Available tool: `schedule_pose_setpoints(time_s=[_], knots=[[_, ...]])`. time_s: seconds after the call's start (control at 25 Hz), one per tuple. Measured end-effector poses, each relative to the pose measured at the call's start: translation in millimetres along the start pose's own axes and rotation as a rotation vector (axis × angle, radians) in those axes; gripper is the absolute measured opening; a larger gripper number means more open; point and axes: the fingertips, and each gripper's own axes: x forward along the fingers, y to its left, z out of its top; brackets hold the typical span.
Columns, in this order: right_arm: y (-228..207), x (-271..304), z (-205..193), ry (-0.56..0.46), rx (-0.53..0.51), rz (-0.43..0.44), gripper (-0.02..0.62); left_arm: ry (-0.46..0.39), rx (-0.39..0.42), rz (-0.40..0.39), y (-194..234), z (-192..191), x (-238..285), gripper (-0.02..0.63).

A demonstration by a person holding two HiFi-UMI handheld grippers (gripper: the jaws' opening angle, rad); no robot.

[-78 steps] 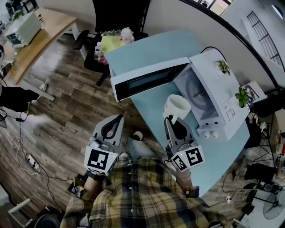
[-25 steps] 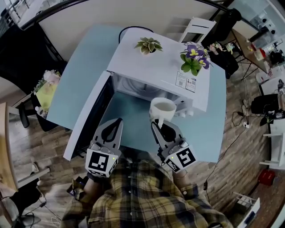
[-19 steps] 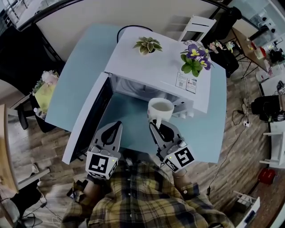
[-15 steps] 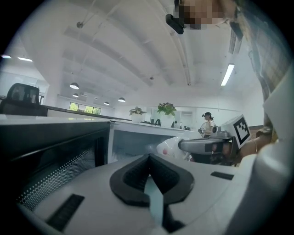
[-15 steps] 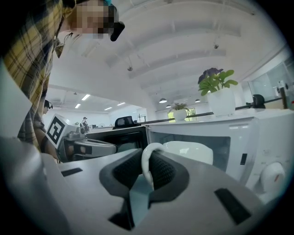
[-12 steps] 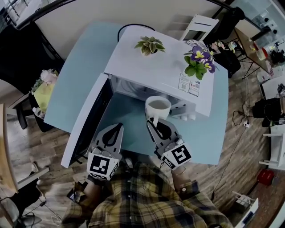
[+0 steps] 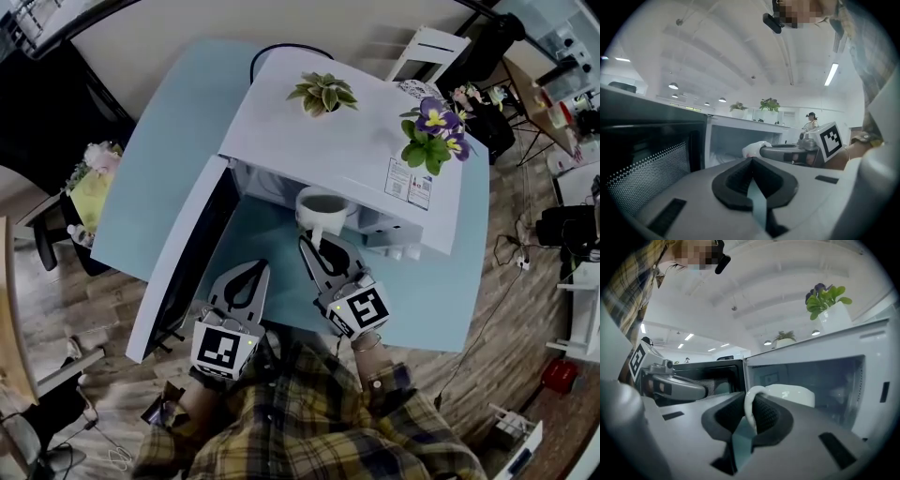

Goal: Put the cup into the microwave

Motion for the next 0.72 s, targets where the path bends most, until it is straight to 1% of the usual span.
schedule_pose_setpoints(time_s=[0.2,0.32,0.72], knots=[[-7,12,-5,-0.014,-0.006,-0.019,0.051,0.008,0.002,-0.008,-2,-7,7,-0.008],[-11,17,-7,-0.026,-0.015,-0.029,0.051,0.005,-0.009,-0.012,-4,-11,11,-0.008],[-26,35,-2,-0.073,-0.047,-0.049,0.051,0.016,-0.022,-0.019,-7,-20,11,-0.008]])
